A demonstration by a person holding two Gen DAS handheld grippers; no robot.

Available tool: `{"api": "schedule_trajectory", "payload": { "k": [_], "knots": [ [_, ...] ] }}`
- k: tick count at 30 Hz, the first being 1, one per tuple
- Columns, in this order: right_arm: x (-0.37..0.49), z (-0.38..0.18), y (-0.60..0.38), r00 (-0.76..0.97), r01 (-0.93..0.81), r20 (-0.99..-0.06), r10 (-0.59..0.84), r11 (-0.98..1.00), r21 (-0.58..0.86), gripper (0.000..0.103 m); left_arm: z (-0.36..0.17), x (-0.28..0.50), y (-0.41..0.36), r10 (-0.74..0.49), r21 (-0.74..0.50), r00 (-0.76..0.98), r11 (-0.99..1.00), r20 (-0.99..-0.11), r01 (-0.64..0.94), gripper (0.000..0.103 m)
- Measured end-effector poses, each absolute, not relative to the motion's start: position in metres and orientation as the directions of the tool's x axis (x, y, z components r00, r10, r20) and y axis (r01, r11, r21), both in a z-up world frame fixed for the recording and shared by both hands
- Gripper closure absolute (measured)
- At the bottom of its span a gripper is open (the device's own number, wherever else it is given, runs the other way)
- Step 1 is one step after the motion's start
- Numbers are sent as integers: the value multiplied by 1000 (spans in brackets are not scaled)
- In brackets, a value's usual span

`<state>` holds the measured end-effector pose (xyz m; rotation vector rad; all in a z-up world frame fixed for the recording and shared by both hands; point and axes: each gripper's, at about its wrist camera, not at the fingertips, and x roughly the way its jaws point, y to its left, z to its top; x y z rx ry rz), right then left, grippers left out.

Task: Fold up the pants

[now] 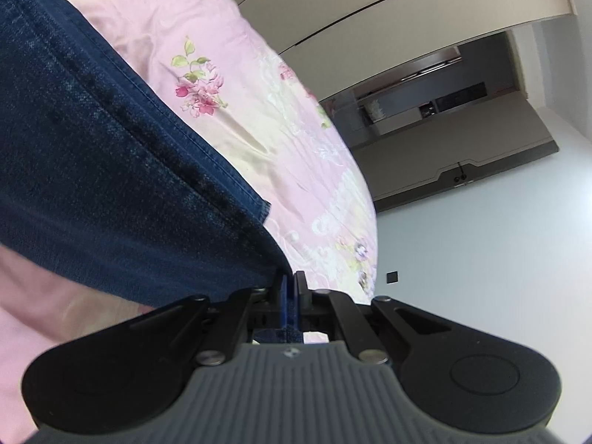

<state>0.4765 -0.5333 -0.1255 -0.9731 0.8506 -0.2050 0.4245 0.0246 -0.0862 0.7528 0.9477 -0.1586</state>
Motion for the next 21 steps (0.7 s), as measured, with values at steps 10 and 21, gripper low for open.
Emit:
{"api": "schedule_trajectory", "payload": {
  "k": [10,21],
  "knots": [
    [584,-204,-503,621,-294,-563,-545,504,-812,103,-159,471,48,183,448,528,783,-830,432,96],
    [573,-179,-498,641,-260,-504,-578,454,-852,103,-99,438,54,147,461,661,824,-736,330,95]
  ]
}}
